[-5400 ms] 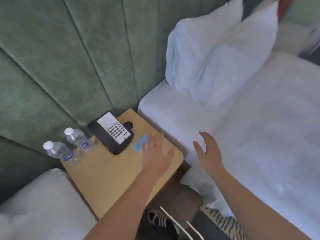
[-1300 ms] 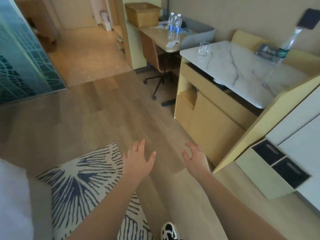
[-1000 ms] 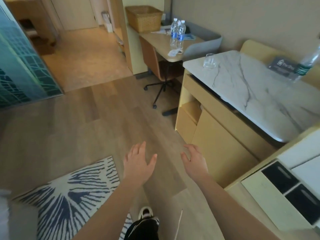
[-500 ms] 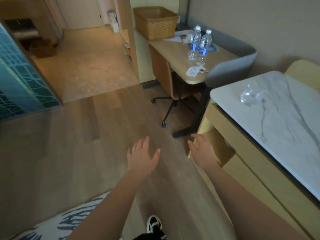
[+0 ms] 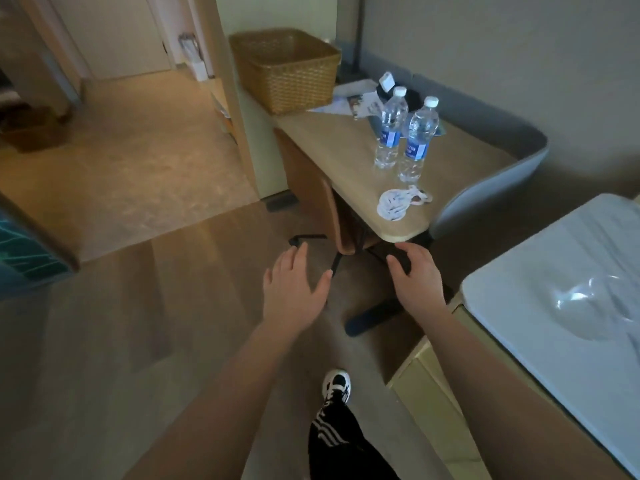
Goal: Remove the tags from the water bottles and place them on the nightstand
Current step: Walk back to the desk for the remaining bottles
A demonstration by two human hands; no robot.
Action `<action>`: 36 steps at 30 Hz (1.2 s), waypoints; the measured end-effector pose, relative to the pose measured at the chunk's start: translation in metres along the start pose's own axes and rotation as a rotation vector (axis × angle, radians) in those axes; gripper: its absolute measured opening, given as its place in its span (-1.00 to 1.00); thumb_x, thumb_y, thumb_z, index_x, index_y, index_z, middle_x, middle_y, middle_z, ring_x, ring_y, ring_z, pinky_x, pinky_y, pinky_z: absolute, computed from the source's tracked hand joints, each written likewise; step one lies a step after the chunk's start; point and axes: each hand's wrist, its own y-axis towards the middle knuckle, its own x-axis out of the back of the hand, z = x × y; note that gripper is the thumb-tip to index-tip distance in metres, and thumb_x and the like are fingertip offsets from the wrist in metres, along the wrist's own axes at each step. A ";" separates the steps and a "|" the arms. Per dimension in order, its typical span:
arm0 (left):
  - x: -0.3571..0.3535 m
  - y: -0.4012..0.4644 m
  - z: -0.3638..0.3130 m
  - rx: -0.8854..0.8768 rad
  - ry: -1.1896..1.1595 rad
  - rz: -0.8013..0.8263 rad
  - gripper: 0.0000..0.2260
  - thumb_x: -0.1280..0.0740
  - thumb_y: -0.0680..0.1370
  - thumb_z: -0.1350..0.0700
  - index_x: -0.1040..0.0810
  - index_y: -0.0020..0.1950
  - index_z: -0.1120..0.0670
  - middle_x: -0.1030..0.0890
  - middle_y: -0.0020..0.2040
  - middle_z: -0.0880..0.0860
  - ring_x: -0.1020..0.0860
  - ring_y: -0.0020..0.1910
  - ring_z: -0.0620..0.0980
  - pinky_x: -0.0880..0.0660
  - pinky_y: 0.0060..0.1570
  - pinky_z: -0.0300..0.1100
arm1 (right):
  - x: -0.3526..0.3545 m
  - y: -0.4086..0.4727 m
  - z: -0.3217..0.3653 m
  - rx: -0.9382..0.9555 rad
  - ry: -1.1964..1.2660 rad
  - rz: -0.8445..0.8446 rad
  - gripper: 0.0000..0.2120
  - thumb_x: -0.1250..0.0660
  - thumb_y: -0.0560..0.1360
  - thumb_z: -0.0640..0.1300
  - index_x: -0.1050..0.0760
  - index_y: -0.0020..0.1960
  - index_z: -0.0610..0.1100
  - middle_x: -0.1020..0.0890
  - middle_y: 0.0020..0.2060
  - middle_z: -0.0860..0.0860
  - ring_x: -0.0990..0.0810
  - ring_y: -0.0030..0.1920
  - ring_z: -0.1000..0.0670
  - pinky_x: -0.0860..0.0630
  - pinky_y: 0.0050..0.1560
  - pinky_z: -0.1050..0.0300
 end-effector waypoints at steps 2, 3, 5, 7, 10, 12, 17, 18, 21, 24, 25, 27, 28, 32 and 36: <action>-0.005 0.057 -0.006 -0.026 -0.010 0.007 -0.38 -0.12 0.59 -0.24 -0.09 0.57 0.00 -0.20 0.55 0.05 -0.13 0.53 0.02 -0.06 0.48 0.09 | -0.002 0.060 0.005 0.000 0.011 -0.050 -0.63 -0.24 0.57 -0.02 -0.43 0.34 -0.11 -0.47 0.31 -0.05 -0.43 0.30 -0.06 -0.32 0.23 0.14; -0.006 0.086 -0.009 -0.040 -0.014 0.015 -0.38 -0.12 0.59 -0.23 -0.09 0.57 0.00 -0.19 0.56 0.04 -0.12 0.53 0.02 -0.05 0.48 0.09 | -0.001 0.090 0.007 -0.003 0.024 -0.076 -0.64 -0.25 0.57 -0.05 -0.44 0.34 -0.13 -0.47 0.30 -0.07 -0.43 0.30 -0.08 -0.30 0.24 0.14; -0.007 0.144 -0.019 -0.071 -0.012 0.031 -0.38 -0.12 0.60 -0.22 -0.09 0.57 0.02 -0.19 0.56 0.05 -0.12 0.53 0.02 -0.06 0.48 0.09 | 0.000 0.145 0.012 -0.029 0.050 -0.119 -0.66 -0.25 0.57 -0.09 -0.45 0.32 -0.15 -0.49 0.27 -0.10 -0.44 0.28 -0.10 -0.27 0.19 0.19; -0.008 0.198 -0.030 -0.105 -0.012 0.035 -0.39 -0.13 0.60 -0.21 -0.11 0.57 0.03 -0.20 0.56 0.05 -0.13 0.53 0.02 -0.08 0.48 0.09 | 0.002 0.190 0.014 -0.070 0.074 -0.150 -0.67 -0.25 0.57 -0.09 -0.45 0.32 -0.12 -0.49 0.24 -0.10 -0.46 0.23 -0.09 -0.28 0.14 0.20; -0.013 0.265 -0.049 -0.159 -0.036 0.052 -0.40 -0.18 0.59 -0.17 -0.13 0.56 0.05 -0.22 0.54 0.08 -0.15 0.52 0.04 -0.10 0.47 0.09 | 0.003 0.240 0.014 -0.110 0.103 -0.199 -0.66 -0.26 0.57 -0.08 -0.44 0.32 -0.09 -0.49 0.21 -0.07 -0.49 0.17 -0.05 -0.35 0.10 0.16; -0.021 0.301 -0.059 -0.178 -0.070 0.079 -0.39 -0.19 0.59 -0.16 -0.13 0.55 0.06 -0.22 0.54 0.10 -0.15 0.52 0.05 -0.08 0.47 0.08 | 0.002 0.262 0.010 -0.140 0.100 -0.225 -0.66 -0.26 0.57 -0.08 -0.44 0.33 -0.10 -0.49 0.20 -0.05 -0.48 0.18 -0.04 -0.33 0.09 0.16; -0.047 0.378 -0.077 -0.248 -0.132 0.160 -0.37 -0.19 0.57 -0.20 -0.11 0.56 0.04 -0.21 0.54 0.11 -0.14 0.52 0.06 -0.08 0.47 0.10 | 0.001 0.299 -0.010 -0.265 0.063 -0.281 -0.65 -0.25 0.57 -0.06 -0.45 0.32 -0.11 -0.48 0.23 -0.03 -0.47 0.20 -0.03 -0.41 0.15 0.08; -0.051 0.393 -0.080 -0.275 -0.143 0.170 -0.36 -0.18 0.57 -0.21 -0.12 0.55 0.05 -0.23 0.53 0.11 -0.17 0.51 0.07 -0.10 0.46 0.10 | 0.000 0.304 -0.015 -0.289 0.048 -0.302 -0.65 -0.25 0.56 -0.06 -0.45 0.33 -0.11 -0.49 0.23 -0.04 -0.48 0.20 -0.04 -0.42 0.16 0.07; -0.065 0.441 -0.087 -0.361 -0.175 0.214 -0.36 -0.19 0.56 -0.21 -0.14 0.54 0.07 -0.25 0.52 0.10 -0.21 0.49 0.07 -0.17 0.44 0.10 | -0.009 0.322 -0.023 -0.383 0.052 -0.377 -0.63 -0.26 0.55 -0.02 -0.45 0.32 -0.10 -0.48 0.21 -0.01 -0.48 0.19 -0.02 -0.39 0.13 0.11; -0.078 0.488 -0.091 -0.420 -0.263 0.320 -0.35 -0.22 0.56 -0.21 -0.11 0.55 0.02 -0.21 0.54 0.06 -0.19 0.50 0.03 -0.18 0.45 0.03 | -0.026 0.336 -0.021 -0.479 0.096 -0.466 -0.53 -0.28 0.52 0.15 -0.41 0.34 -0.05 -0.42 0.17 0.10 -0.42 0.15 0.12 -0.32 0.11 0.17; -0.082 0.503 -0.093 -0.433 -0.309 0.370 -0.35 -0.24 0.55 -0.20 -0.10 0.56 0.00 -0.20 0.54 0.04 -0.18 0.50 0.01 -0.17 0.44 -0.03 | -0.032 0.341 -0.019 -0.509 0.105 -0.505 -0.50 -0.28 0.50 0.18 -0.40 0.35 -0.05 -0.41 0.17 0.11 -0.40 0.14 0.15 -0.31 0.11 0.18; -0.089 0.530 -0.096 -0.463 -0.389 0.476 -0.34 -0.27 0.54 -0.18 -0.12 0.56 -0.01 -0.21 0.54 0.02 -0.17 0.50 -0.03 -0.15 0.40 -0.13 | -0.041 0.349 -0.013 -0.576 0.118 -0.584 -0.44 -0.28 0.48 0.24 -0.37 0.37 -0.03 -0.41 0.18 0.10 -0.39 0.12 0.16 -0.32 0.11 0.18; -0.092 0.542 -0.098 -0.478 -0.418 0.527 -0.34 -0.29 0.54 -0.17 -0.13 0.55 -0.01 -0.21 0.54 0.00 -0.18 0.50 -0.05 -0.13 0.37 -0.18 | -0.045 0.353 -0.011 -0.606 0.116 -0.616 -0.42 -0.28 0.47 0.26 -0.36 0.37 -0.02 -0.42 0.21 0.09 -0.40 0.12 0.16 -0.33 0.11 0.17; -0.099 0.575 -0.109 -0.570 -0.524 0.702 -0.30 -0.35 0.48 -0.18 -0.16 0.54 -0.05 -0.27 0.49 -0.10 -0.23 0.41 -0.23 -0.14 0.31 -0.27 | -0.048 0.363 -0.003 -0.680 0.112 -0.714 -0.33 -0.32 0.42 0.28 -0.32 0.41 -0.05 -0.42 0.31 0.03 -0.41 0.26 0.11 -0.36 0.21 0.14; -0.103 0.585 -0.126 -0.595 -0.598 0.874 -0.11 -0.39 0.28 -0.34 -0.15 0.53 -0.12 -0.26 0.50 -0.16 -0.24 0.44 -0.24 -0.22 0.42 -0.13 | -0.043 0.376 0.005 -0.678 0.141 -0.734 -0.24 -0.42 0.36 0.24 -0.23 0.45 0.03 -0.35 0.40 0.05 -0.35 0.31 0.15 -0.33 0.19 0.18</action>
